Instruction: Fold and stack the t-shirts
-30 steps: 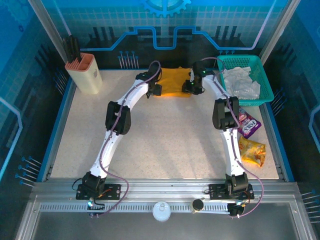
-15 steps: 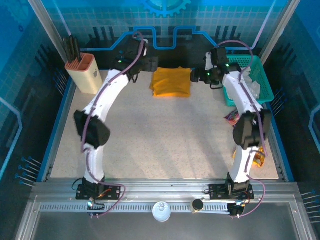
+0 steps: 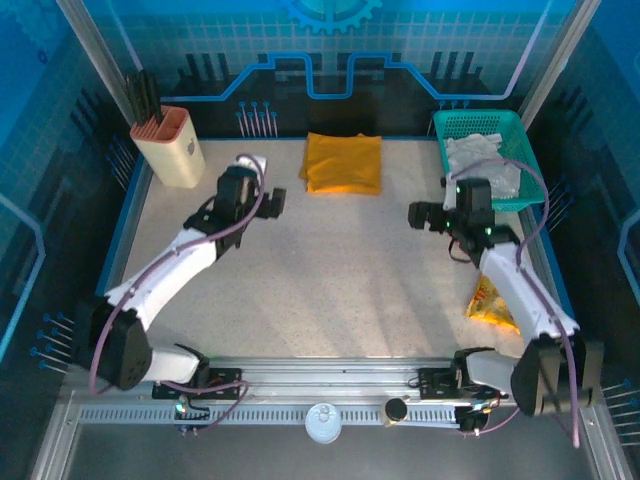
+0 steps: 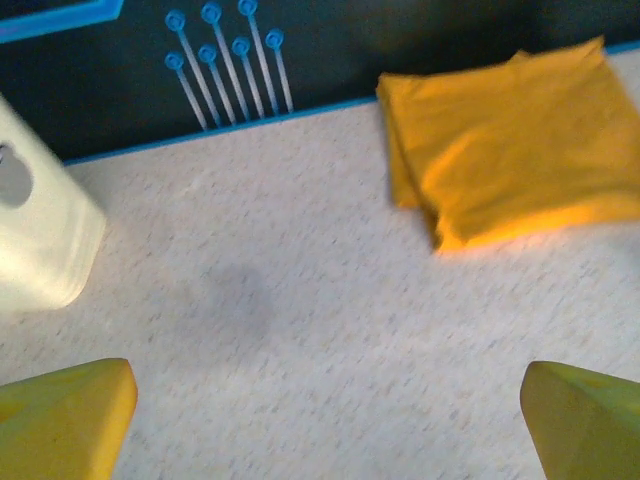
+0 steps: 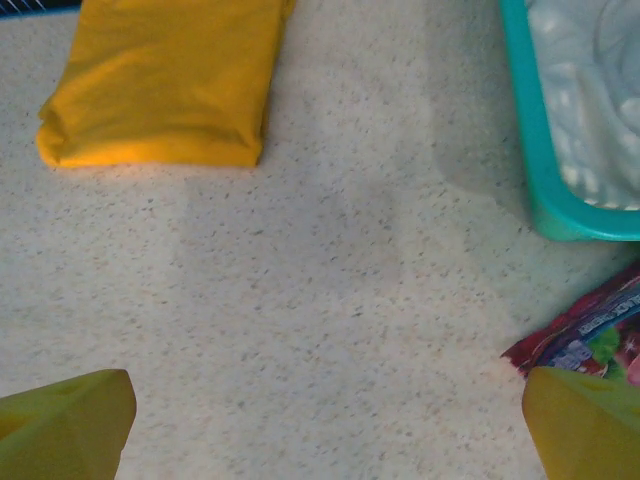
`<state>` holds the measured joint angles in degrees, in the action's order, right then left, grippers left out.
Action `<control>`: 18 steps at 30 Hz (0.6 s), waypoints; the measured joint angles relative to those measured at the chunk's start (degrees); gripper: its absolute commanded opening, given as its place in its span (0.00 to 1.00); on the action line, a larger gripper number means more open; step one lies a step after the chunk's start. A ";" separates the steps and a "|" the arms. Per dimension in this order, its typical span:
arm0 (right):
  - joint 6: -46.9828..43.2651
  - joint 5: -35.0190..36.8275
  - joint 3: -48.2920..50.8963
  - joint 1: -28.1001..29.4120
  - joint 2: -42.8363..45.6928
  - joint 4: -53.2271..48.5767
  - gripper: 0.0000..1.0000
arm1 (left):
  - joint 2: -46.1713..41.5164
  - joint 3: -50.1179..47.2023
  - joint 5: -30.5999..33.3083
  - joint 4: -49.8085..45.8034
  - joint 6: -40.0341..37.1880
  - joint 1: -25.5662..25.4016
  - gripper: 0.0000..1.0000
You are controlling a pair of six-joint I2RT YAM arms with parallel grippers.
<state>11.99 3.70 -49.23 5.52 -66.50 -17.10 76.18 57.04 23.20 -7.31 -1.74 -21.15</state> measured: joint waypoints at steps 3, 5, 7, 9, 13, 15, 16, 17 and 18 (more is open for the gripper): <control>-2.16 1.77 12.22 -0.63 5.55 9.18 1.00 | -6.75 -13.35 2.78 8.37 -1.36 1.16 0.99; -3.61 2.56 18.08 -0.94 6.64 14.25 1.00 | -10.21 -21.70 4.02 15.58 -1.92 1.97 0.99; -5.05 3.17 22.40 -1.07 6.71 18.78 1.00 | -12.04 -29.18 4.50 23.93 -2.99 2.47 0.99; -6.29 3.61 25.40 -1.09 6.58 22.47 1.00 | -12.04 -36.13 4.63 32.04 -3.69 2.80 0.99; -8.35 4.74 28.00 -1.09 4.98 29.16 1.00 | -6.97 -41.16 3.93 42.12 -4.44 4.79 0.99; -9.49 5.38 29.73 -1.09 4.09 34.07 1.00 | -1.79 -41.81 3.26 49.70 -4.90 5.86 0.99; -10.01 5.42 30.64 -1.09 3.85 35.98 1.00 | 0.24 -41.92 2.89 52.33 -5.31 6.10 0.99; -10.62 5.29 31.82 -1.09 3.80 38.42 1.00 | 2.29 -42.01 2.40 55.01 -5.86 6.29 0.99; -11.08 5.05 33.35 -1.09 3.78 41.75 1.00 | 4.11 -42.03 1.68 57.53 -6.21 6.58 0.99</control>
<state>0.91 8.75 -15.88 4.43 -62.72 24.64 80.29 15.00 24.88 50.22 -7.94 -14.57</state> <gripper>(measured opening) 0.997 0.992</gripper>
